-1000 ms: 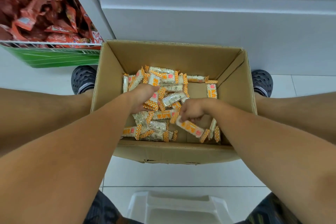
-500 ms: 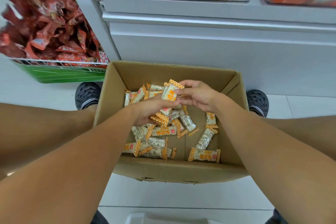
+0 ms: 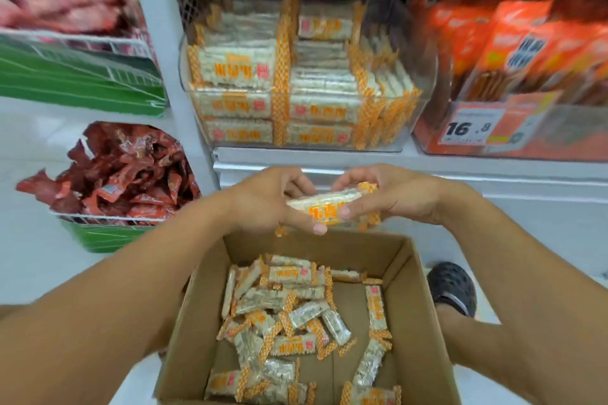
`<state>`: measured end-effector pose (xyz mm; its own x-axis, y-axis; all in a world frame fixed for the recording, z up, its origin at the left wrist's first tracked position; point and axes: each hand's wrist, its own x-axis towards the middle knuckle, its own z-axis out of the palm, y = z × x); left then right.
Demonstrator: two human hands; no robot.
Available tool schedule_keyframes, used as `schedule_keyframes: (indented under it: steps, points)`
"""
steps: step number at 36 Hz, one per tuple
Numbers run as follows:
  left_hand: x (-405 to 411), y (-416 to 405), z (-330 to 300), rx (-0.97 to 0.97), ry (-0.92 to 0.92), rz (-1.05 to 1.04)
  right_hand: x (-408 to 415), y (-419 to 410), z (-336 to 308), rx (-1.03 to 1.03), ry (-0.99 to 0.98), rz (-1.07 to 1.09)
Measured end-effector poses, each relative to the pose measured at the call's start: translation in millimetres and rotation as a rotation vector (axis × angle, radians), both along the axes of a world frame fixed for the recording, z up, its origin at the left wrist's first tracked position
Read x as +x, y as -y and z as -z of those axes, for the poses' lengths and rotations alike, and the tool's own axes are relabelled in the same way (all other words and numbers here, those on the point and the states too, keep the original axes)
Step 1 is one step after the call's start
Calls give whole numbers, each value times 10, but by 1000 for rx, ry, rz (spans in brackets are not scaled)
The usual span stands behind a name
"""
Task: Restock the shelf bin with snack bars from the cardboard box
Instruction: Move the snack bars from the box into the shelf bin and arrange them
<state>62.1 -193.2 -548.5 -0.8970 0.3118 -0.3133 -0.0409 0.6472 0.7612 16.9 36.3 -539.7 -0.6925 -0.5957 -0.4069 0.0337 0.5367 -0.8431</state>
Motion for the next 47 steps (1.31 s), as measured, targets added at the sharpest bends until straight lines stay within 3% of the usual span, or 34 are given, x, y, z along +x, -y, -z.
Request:
schedule_keyframes:
  steps: [2, 7, 12, 15, 17, 21, 30, 34, 42, 47]
  points:
    - [-36, 27, -412, -24, -147, -27, -4, 29, -389, 36, -60, -42]
    - [-226, 67, -1257, -20, -589, -152, -181, 25, -1186, -120, -201, 9]
    - [-506, 167, -1529, 120, -639, -275, -580, 80, -1552, -194, -285, 21]
    - [-685, 315, -1328, -157, -830, -364, -912, 163, -1418, -170, -470, 95]
    - [-830, 428, -1164, -403, -922, -279, -1153, 234, -1315, -78, -653, 135]
    - [-1116, 546, -1010, -666, -694, -133, -1564, 342, -1177, 328, -956, 19]
    - [-1246, 560, -980, -725, -545, -81, -1989, 606, -971, 741, -1101, -40]
    - [-1268, 570, -945, -726, -561, -87, -2073, 709, -857, 738, -979, -41]
    - [-1279, 596, -888, -711, -663, -103, -2124, 847, -998, 643, -1011, -75]
    - [-1274, 614, -874, -712, -683, -99, -1994, 904, -1017, 809, -987, -127]
